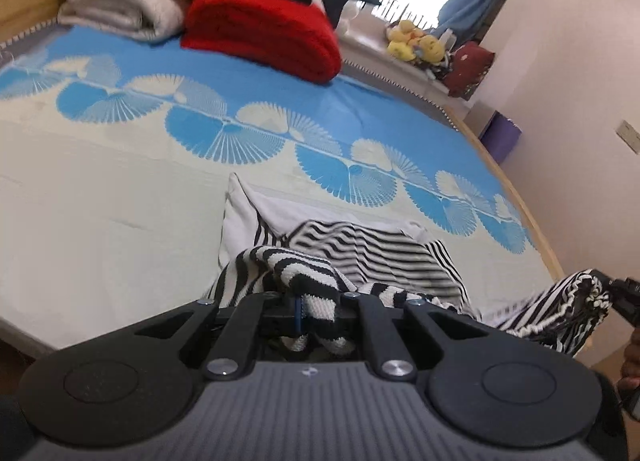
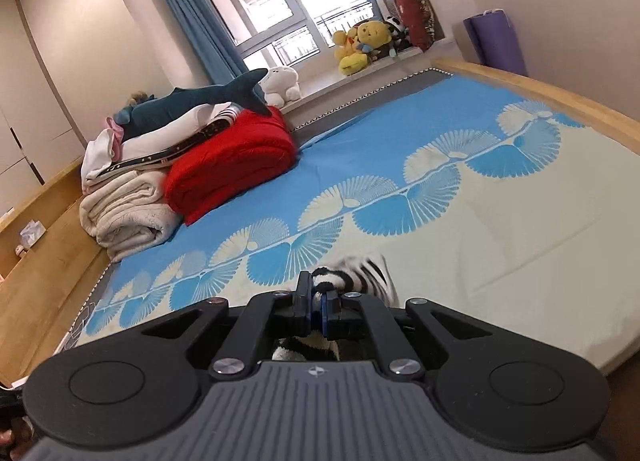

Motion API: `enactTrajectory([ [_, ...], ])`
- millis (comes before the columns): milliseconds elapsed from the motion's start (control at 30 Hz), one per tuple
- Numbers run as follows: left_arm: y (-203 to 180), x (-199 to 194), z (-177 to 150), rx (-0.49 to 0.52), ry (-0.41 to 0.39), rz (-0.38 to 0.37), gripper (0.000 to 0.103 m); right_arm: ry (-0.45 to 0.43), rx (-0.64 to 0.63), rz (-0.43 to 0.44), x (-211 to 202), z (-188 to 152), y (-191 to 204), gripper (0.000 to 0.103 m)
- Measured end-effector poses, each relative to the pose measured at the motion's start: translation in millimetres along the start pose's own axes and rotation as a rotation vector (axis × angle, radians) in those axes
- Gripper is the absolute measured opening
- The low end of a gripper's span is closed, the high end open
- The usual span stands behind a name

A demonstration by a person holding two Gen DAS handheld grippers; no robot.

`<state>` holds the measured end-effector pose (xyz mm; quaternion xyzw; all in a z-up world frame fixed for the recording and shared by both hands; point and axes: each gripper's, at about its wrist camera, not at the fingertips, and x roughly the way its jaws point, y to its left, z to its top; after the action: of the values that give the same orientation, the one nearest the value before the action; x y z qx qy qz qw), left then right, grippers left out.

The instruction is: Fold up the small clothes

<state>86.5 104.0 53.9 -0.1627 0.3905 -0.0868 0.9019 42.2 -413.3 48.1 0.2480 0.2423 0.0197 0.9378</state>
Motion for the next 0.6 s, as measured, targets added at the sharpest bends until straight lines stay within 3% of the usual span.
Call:
enactTrajectory([
  [200,32,105,62,-0.037,0.138,0.054,0.009,0.106,-0.061,-0.097,106,14,2,0.003],
  [333,65,170,62,-0.131,0.225,0.094,0.01,0.193,-0.108,-0.158,179,9,3,0.004],
  [400,73,187,60,-0.162,0.275,0.136,0.01,0.225,-0.152,-0.187,208,-1,2,0.004],
  [600,71,204,69,-0.147,0.289,0.158,0.014,0.29,-0.131,-0.257,251,-10,-4,0.008],
])
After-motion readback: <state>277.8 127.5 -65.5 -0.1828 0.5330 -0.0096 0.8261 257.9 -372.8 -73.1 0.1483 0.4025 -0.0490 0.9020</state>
